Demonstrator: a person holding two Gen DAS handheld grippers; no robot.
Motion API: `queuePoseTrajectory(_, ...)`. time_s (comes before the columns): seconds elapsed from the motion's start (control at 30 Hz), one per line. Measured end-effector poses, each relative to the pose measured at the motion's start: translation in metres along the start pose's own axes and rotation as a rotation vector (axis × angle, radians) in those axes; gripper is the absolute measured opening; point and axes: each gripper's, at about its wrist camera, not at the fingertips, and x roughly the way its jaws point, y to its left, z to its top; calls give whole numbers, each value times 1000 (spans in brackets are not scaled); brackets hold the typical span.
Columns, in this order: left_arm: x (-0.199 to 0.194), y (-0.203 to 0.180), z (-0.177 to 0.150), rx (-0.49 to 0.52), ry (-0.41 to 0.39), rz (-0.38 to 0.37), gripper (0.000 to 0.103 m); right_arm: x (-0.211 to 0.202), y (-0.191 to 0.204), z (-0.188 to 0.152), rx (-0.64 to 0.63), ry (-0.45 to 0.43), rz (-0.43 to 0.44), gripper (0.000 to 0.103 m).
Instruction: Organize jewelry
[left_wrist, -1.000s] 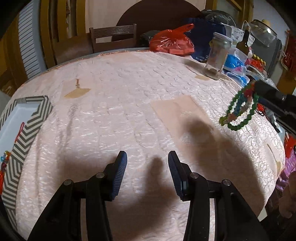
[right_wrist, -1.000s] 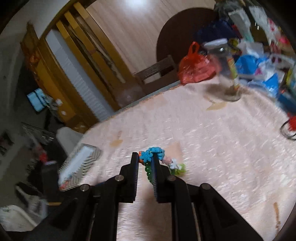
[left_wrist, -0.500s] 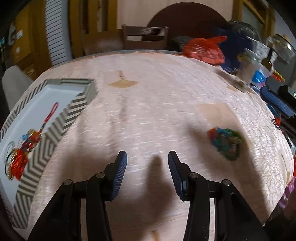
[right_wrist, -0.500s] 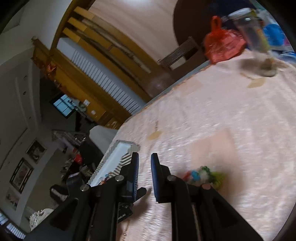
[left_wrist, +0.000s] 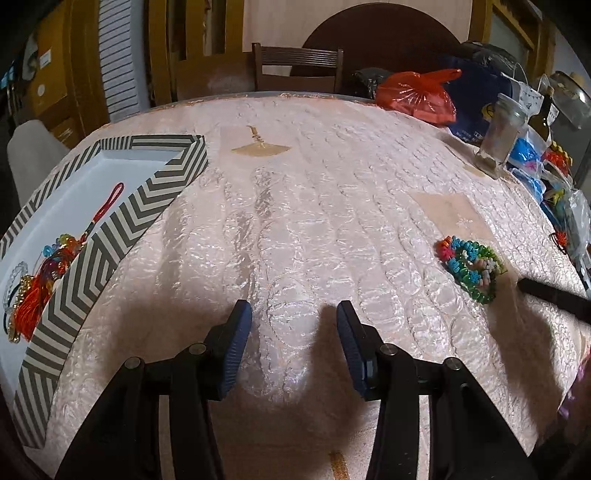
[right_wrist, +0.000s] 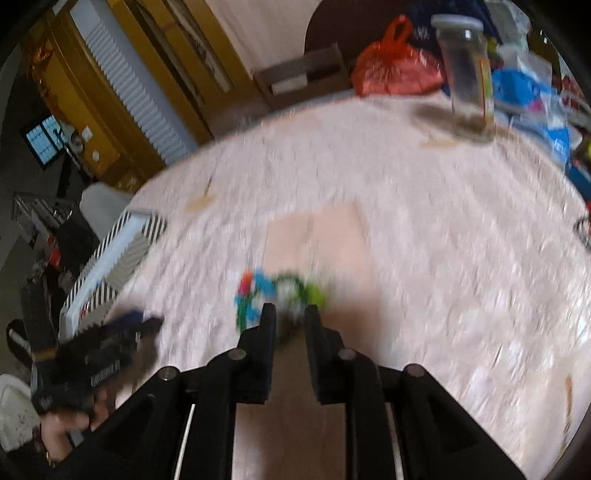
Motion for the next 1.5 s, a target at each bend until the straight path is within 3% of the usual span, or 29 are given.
queuePoseTrajectory(0.2, 0, 0, 0, -10, -5, -3, 73, 17, 5, -17, -21, 46, -10, 18)
queuePoseTrajectory(0.37, 1, -1, 0, -3, -1, -3, 73, 13, -13, -9, 71, -2, -34, 30)
queuePoseTrajectory(0.47, 1, -2, 0, 0, 3, -8, 73, 16, -21, -2, 93, -23, -42, 31)
queuePoseTrajectory(0.57, -3, -14, 11, 40, -3, -77, 73, 13, -23, -2, 101, -44, -77, 31)
queuePoseTrajectory(0.63, -9, -35, 25, 121, -43, -125, 73, 10, -26, -3, 118, -56, -111, 30)
queuePoseTrajectory(0.8, 6, -86, 54, 296, -37, -244, 73, 1, -35, -5, 137, -69, -194, 31)
queuePoseTrajectory(0.87, 25, -95, 64, 323, -10, -249, 70, -2, -41, -8, 148, -71, -195, 31)
queuePoseTrajectory(0.97, 43, -97, 64, 337, 58, -338, 56, -5, -44, -9, 145, -70, -186, 31)
queuePoseTrajectory(1.07, 53, -109, 55, 397, 101, -390, 55, -6, -45, -10, 132, -70, -180, 32)
queuePoseTrajectory(1.17, 54, -111, 52, 388, 91, -405, 53, -5, -45, -10, 134, -71, -170, 34)
queuePoseTrajectory(1.23, 53, -110, 53, 365, 102, -406, 41, -4, -45, -10, 141, -72, -165, 35)
queuePoseTrajectory(1.3, 39, -109, 55, 363, 50, -393, 40, -4, -44, -9, 144, -73, -164, 35)
queuePoseTrajectory(1.4, 11, -95, 65, 296, -15, -445, 40, -3, -44, -9, 143, -73, -166, 36)
queuePoseTrajectory(1.5, -4, -79, 70, 249, -36, -469, 40, -3, -42, -10, 139, -73, -171, 36)
